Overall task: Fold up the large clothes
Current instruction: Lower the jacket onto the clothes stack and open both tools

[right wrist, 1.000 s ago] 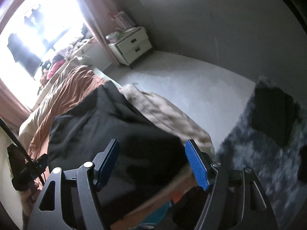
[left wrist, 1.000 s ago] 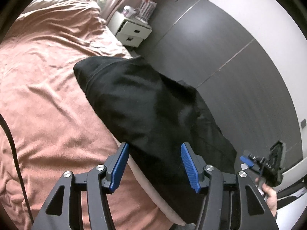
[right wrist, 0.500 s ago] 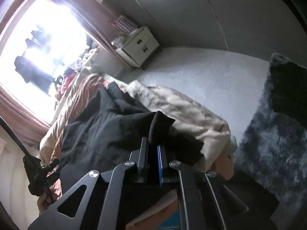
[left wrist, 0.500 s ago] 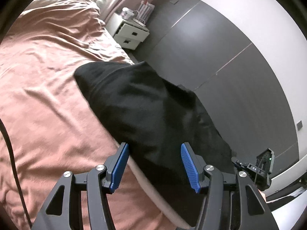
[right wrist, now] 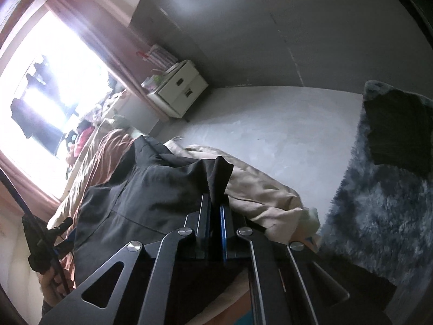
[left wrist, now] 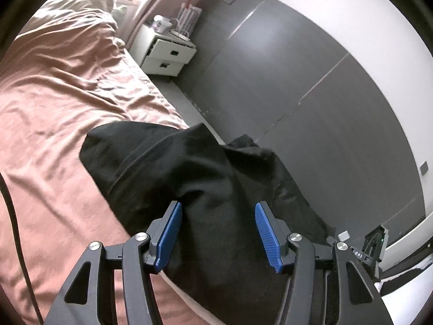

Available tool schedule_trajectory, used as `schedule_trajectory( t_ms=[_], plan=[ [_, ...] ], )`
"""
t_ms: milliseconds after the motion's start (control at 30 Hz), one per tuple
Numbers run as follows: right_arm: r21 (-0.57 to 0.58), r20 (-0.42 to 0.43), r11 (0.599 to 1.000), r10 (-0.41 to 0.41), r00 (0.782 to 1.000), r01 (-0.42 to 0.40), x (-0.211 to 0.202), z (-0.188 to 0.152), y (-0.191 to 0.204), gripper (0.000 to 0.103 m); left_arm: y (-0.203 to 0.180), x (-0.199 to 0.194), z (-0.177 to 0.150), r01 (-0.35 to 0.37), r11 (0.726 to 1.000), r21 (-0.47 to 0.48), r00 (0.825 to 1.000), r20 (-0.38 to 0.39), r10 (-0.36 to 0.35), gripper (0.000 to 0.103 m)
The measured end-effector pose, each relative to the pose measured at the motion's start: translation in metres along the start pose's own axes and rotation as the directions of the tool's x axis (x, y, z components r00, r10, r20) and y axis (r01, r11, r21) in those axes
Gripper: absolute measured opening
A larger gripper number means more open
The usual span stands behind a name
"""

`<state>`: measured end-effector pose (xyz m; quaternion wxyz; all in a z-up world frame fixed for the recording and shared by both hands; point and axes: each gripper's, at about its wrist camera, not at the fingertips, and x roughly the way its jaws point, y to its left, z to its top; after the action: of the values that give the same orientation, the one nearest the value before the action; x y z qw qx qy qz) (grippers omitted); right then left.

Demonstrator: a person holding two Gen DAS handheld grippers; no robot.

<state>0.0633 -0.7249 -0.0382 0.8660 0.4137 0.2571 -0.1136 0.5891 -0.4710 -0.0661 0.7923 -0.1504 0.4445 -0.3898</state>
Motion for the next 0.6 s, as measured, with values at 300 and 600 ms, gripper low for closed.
schedule_trajectory(
  t_ms=[300, 600],
  plan=[
    [0.007, 0.024, 1.0, -0.001, 1.0, 0.0, -0.01, -0.035, 0.022, 0.006, 0.0, -0.047, -0.009, -0.038, 0.999, 0.037, 0.997, 0.072, 0.035, 0.057],
    [-0.055, 0.067, 0.997, -0.053, 0.996, 0.057, -0.058, -0.049, 0.037, 0.091, 0.0, -0.079, -0.031, -0.112, 0.992, 0.059, 0.993, 0.032, 0.111, 0.058]
  ],
)
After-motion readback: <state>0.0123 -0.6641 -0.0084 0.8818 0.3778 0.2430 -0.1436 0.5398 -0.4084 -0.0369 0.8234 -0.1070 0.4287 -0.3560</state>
